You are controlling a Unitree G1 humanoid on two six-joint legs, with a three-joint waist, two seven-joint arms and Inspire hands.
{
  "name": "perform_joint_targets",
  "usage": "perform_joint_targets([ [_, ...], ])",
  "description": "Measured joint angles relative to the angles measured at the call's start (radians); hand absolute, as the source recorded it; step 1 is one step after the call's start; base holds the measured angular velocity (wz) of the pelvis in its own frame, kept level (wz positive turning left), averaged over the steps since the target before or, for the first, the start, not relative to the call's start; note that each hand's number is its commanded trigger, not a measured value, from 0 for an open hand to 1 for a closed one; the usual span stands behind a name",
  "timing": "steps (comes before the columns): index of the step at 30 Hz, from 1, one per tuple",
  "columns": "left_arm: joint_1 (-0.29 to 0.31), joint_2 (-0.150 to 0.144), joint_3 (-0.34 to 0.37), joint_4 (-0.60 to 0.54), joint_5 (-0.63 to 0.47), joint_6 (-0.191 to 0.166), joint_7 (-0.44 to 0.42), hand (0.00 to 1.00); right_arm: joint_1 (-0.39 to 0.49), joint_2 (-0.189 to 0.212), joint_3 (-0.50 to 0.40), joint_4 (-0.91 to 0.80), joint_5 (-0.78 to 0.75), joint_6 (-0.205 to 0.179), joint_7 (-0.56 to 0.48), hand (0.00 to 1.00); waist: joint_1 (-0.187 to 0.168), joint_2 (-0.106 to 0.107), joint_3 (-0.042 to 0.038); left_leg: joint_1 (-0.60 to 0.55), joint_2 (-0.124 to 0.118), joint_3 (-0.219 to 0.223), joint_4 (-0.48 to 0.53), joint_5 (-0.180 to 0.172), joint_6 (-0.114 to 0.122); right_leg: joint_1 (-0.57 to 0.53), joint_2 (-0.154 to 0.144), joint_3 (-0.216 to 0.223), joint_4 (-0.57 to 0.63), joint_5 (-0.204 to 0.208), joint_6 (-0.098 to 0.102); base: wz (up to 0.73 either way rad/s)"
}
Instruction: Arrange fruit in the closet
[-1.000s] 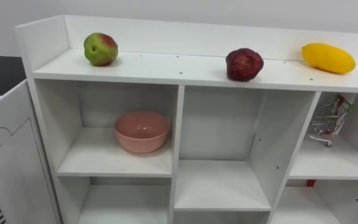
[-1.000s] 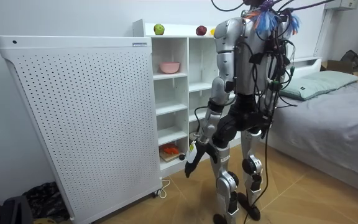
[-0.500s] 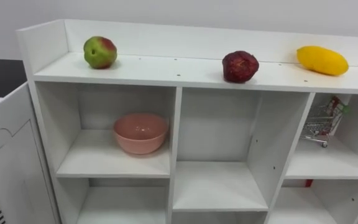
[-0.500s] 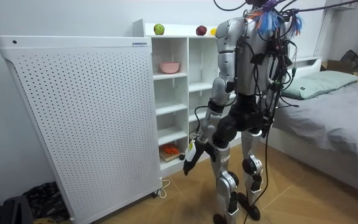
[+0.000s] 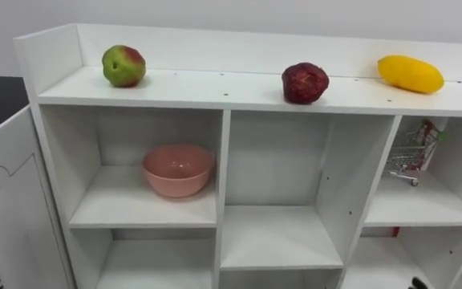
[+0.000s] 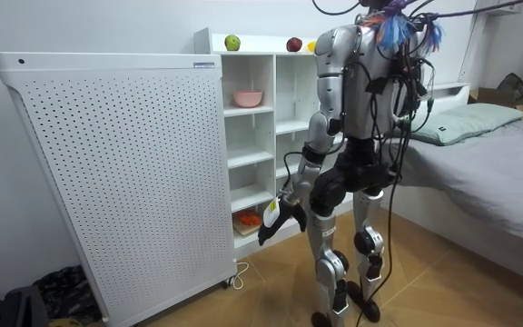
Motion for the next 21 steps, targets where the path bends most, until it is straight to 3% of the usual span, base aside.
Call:
perform_joint_targets([
  [5, 0.002, 0.0, -0.001, -0.017, 0.0, -0.006, -0.001, 0.0, -0.002, -0.001, -0.001, -0.146, -0.011, -0.038, -0.017, 0.0, 0.009, 0.005, -0.004, -0.005, 0.004, -0.001, 0.002, 0.0, 0.0, -0.003, 0.0, 0.0, 0.0, 0.0, 0.0, 0.0],
  [11, -0.003, -0.005, -0.002, -0.021, 0.0, -0.008, -0.001, 0.0, -0.025, -0.004, 0.0, -0.261, -0.011, -0.078, -0.044, 0.0, 0.009, 0.024, -0.0079, -0.014, 0.004, -0.004, 0.0, 0.0, 0.0, -0.007, 0.0, -0.001, 0.002, 0.001, -0.002, 0.01],
  [16, -0.004, -0.004, -0.032, -0.021, 0.001, -0.008, 0.0, 0.0, -0.036, -0.018, 0.008, -0.304, -0.019, -0.078, -0.054, 0.0, 0.011, 0.028, -0.0084, -0.016, 0.001, -0.007, 0.006, 0.001, 0.0, -0.01, 0.0, 0.001, 0.002, 0.001, -0.002, 0.01],
  [21, 0.0, -0.005, -0.049, -0.031, 0.02, -0.007, -0.021, 0.0, -0.144, -0.045, 0.015, -0.349, -0.036, -0.08, -0.08, 0.0, 0.009, 0.022, -0.0104, -0.017, 0.0, -0.006, 0.005, 0.001, 0.001, -0.015, -0.001, 0.008, 0.002, 0.001, -0.002, -0.01],
])
